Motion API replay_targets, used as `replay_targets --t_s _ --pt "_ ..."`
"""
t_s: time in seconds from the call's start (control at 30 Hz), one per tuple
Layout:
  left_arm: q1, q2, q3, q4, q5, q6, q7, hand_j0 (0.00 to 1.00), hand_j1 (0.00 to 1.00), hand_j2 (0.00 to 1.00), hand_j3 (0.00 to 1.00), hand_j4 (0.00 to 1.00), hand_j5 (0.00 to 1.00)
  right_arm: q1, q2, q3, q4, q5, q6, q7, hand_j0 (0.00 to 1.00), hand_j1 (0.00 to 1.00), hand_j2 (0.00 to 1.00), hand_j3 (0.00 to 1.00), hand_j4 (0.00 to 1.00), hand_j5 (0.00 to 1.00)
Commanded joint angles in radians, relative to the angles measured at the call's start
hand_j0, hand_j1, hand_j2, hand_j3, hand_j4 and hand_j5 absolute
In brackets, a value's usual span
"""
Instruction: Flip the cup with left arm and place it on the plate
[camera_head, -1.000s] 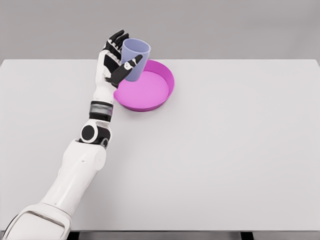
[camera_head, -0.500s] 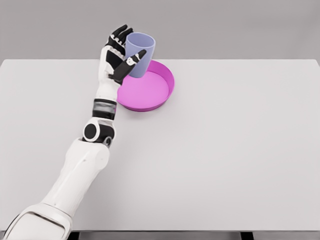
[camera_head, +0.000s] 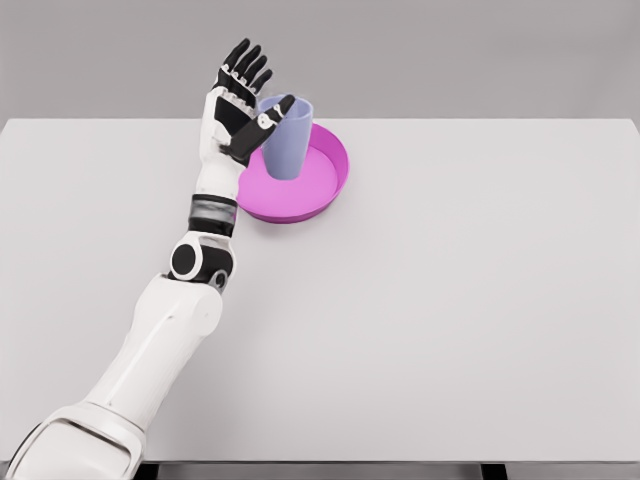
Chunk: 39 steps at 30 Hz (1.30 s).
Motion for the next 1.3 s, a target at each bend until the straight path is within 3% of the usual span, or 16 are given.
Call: replay_targets --t_s 0.0,0.33,0.57,0.67,0.8,0.9,1.03,1.13,1.17,1.2,1.27 --pt "0.000 0.000 -0.002 -0.003 -0.002 0.000 0.000 0.90 0.90 0.90 0.90 0.90 0.90 0.000 0.000 0.000 0.000 0.000 0.000 0.000 1.00 1.00 1.00 1.00 1.00 1.00" --pt "0.008 0.000 -0.003 -0.012 -0.005 0.000 0.003 0.90 0.90 0.90 0.90 0.90 0.90 0.000 0.000 0.000 0.000 0.000 0.000 0.000 1.00 1.00 1.00 1.00 1.00 1.00" --pt "0.008 0.000 -0.002 -0.064 0.008 0.000 0.007 0.90 0.90 0.90 0.90 0.90 0.90 0.000 0.000 0.000 0.000 0.000 0.000 0.000 1.00 1.00 1.00 1.00 1.00 1.00" --pt "0.009 0.000 -0.003 -0.095 0.067 0.000 0.007 0.99 0.99 0.99 0.99 0.99 0.99 0.000 0.000 0.000 0.002 0.000 0.000 0.000 1.00 1.00 1.00 1.00 1.00 1.00" --pt "0.026 0.075 -0.005 -0.133 0.080 0.000 0.006 1.00 1.00 1.00 1.00 1.00 1.00 0.000 0.000 0.000 0.002 0.000 0.000 0.000 1.00 1.00 1.00 1.00 1.00 1.00" --pt "0.075 0.139 -0.026 -0.185 0.133 0.000 0.004 1.00 1.00 1.00 1.00 1.00 1.00 0.000 0.000 0.000 0.000 0.000 0.000 0.000 1.00 1.00 1.00 1.00 1.00 1.00" --pt "0.103 0.339 -0.043 -0.247 0.179 0.000 0.000 1.00 1.00 1.00 1.00 1.00 1.00 0.000 0.000 0.000 0.002 0.000 0.000 0.000 1.00 1.00 1.00 1.00 1.00 1.00" --pt "0.103 0.529 -0.173 -0.245 0.153 0.000 -0.014 1.00 1.00 1.00 1.00 1.00 1.00 0.000 0.000 0.000 0.000 0.000 0.000 0.000 1.00 1.00 1.00 1.00 1.00 1.00" --pt "0.104 0.558 -0.204 -0.239 0.096 0.000 -0.056 1.00 1.00 1.00 1.00 1.00 1.00 0.000 0.000 0.000 0.000 0.000 0.000 0.000 1.00 1.00 1.00 1.00 1.00 1.00" --pt "0.100 0.620 -0.206 -0.221 -0.040 0.000 -0.100 1.00 1.00 1.00 1.00 1.00 1.00 0.000 0.000 0.000 0.000 0.000 0.000 0.000 1.00 1.00 1.00 1.00 1.00 1.00" --pt "0.095 0.672 -0.206 -0.195 -0.199 0.000 -0.128 1.00 1.00 1.00 1.00 1.00 1.00 0.000 0.000 0.000 0.000 0.000 0.000 0.000 1.00 1.00 1.00 1.00 1.00 1.00"
